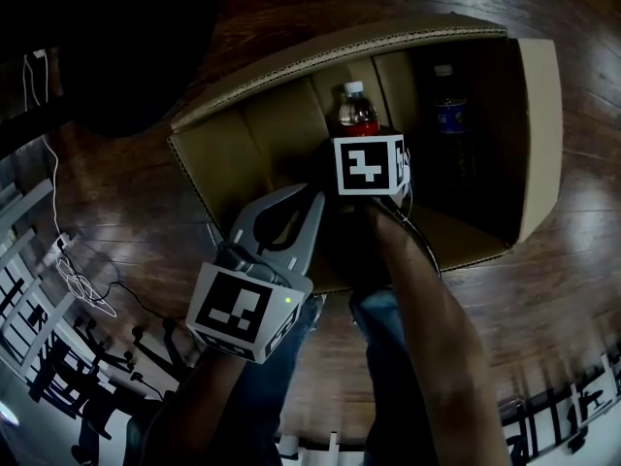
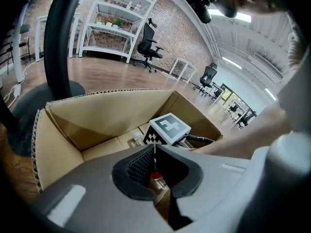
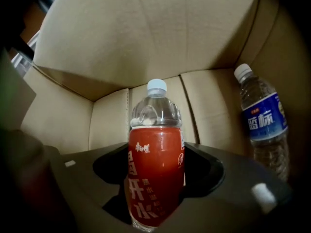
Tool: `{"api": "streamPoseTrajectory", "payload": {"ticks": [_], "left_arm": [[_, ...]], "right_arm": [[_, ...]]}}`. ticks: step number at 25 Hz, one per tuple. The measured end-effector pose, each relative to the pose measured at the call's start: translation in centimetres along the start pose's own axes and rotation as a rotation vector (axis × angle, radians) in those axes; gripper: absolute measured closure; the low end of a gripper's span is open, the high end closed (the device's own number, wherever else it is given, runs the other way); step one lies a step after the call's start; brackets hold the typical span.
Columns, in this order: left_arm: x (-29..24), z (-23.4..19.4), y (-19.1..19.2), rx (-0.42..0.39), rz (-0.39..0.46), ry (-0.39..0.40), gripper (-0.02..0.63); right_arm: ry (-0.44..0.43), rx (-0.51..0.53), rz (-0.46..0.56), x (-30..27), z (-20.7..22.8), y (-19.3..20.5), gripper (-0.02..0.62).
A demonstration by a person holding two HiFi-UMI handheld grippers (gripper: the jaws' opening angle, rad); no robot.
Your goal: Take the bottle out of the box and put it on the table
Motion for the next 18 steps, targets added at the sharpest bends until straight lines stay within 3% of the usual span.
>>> {"api": "streamPoseTrajectory", "payload": {"ticks": [3, 6, 11, 18], "left_arm": [[0.3, 0.2, -0.6, -0.006, -0.017, -0.004, 0.606], [1.1, 0.6, -1.1, -0.004, 0.020, -0.034, 0.606], [3.1, 2.8, -1.6, 0.061, 0.021, -0.047, 0.606], [6.8, 5.2, -4.8, 0.079, 0.006, -0.056, 0.606]], "right_arm": [[-0.001, 0.006, 0.005, 0.4, 0.2, 0.2, 0.299], [0.000, 0.022, 0.077, 2.1, 0.5, 0.6, 0.299], [-0.027, 0.030, 0.186, 6.8, 0.1, 0.7, 0.301], [-0.083, -0.010, 0.266, 14.4, -1.1, -0.6, 0.299]]}}
Point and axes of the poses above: the fingertips, and each gripper's own axes: x backward along the fingers, z to its right, y out of its underside, the point moved 9 cm from there along x, backward along the fingers, and after that the axes turned 15 degrees about -x, right-handed, at the moved point
